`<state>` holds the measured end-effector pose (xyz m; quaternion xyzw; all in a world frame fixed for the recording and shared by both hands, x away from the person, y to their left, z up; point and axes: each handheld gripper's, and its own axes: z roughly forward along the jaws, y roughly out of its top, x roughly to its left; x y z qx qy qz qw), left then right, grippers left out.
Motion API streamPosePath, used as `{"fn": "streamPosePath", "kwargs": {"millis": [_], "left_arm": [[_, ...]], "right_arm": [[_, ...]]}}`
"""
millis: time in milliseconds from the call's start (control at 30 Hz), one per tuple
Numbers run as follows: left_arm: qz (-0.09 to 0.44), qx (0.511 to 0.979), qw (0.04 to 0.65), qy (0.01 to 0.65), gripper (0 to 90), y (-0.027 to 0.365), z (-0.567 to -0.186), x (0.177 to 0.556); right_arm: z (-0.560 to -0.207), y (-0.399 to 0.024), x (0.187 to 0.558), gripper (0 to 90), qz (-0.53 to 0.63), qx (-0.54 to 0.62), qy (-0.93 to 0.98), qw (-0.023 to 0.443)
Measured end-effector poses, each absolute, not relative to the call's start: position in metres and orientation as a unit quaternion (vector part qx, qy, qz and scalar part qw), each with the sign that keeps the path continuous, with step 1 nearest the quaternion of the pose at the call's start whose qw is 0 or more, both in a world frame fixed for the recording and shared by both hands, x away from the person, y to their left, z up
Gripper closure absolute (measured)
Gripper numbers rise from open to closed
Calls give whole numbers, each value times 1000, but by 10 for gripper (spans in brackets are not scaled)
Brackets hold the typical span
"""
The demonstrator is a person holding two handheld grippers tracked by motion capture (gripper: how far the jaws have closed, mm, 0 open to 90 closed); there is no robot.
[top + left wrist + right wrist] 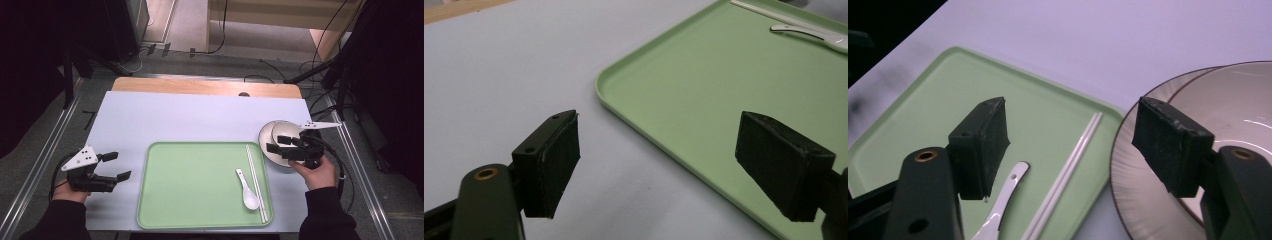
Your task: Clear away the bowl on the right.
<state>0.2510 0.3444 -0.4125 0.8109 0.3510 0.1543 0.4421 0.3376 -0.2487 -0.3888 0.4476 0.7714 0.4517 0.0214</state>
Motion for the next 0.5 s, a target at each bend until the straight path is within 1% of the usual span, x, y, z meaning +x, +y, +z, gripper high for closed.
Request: {"fn": "streamPosePath", "kwargs": {"millis": [500], "left_arm": [[154, 813, 440, 349, 179, 344, -413, 251]], "right_arm": [[-393, -287, 341, 318, 442, 495, 745, 68]]}}
